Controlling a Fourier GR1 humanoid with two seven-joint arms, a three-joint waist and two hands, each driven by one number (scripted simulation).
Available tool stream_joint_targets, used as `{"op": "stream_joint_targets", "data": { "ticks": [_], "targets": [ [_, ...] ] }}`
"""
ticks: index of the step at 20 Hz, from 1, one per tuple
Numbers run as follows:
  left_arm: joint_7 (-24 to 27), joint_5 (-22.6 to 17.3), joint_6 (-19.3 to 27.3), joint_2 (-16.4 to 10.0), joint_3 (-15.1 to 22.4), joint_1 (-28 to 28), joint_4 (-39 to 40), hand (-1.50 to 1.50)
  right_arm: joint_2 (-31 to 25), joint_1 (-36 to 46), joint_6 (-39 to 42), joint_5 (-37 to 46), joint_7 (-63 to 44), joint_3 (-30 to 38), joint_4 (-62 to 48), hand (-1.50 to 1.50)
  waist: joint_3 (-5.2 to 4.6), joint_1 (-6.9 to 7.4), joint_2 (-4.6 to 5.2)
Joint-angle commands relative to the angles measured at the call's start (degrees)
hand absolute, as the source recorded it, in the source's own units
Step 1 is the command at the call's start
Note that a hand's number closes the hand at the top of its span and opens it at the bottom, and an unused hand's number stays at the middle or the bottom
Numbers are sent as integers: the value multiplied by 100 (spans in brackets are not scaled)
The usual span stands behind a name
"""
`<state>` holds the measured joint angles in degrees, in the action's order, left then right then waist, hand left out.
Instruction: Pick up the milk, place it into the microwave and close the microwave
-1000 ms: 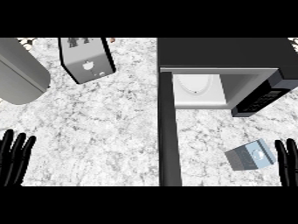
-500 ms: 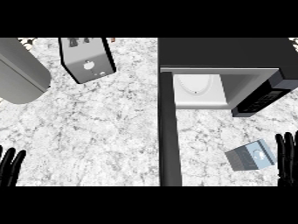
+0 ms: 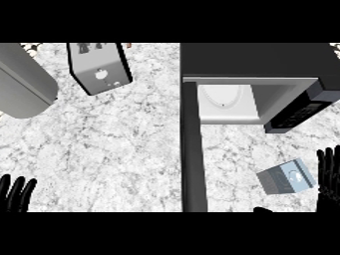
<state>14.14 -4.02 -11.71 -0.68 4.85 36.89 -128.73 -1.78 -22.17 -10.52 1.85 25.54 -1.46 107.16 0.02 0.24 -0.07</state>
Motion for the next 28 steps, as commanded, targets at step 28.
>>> {"op": "stream_joint_targets", "data": {
  "ticks": [28],
  "targets": [
    [260, -132, -263, 65, -212, 224, 47, -150, -800, 1665, 949, -271, 2015, 1520, -4683, -150, 0, 18, 3]
  ]
}}
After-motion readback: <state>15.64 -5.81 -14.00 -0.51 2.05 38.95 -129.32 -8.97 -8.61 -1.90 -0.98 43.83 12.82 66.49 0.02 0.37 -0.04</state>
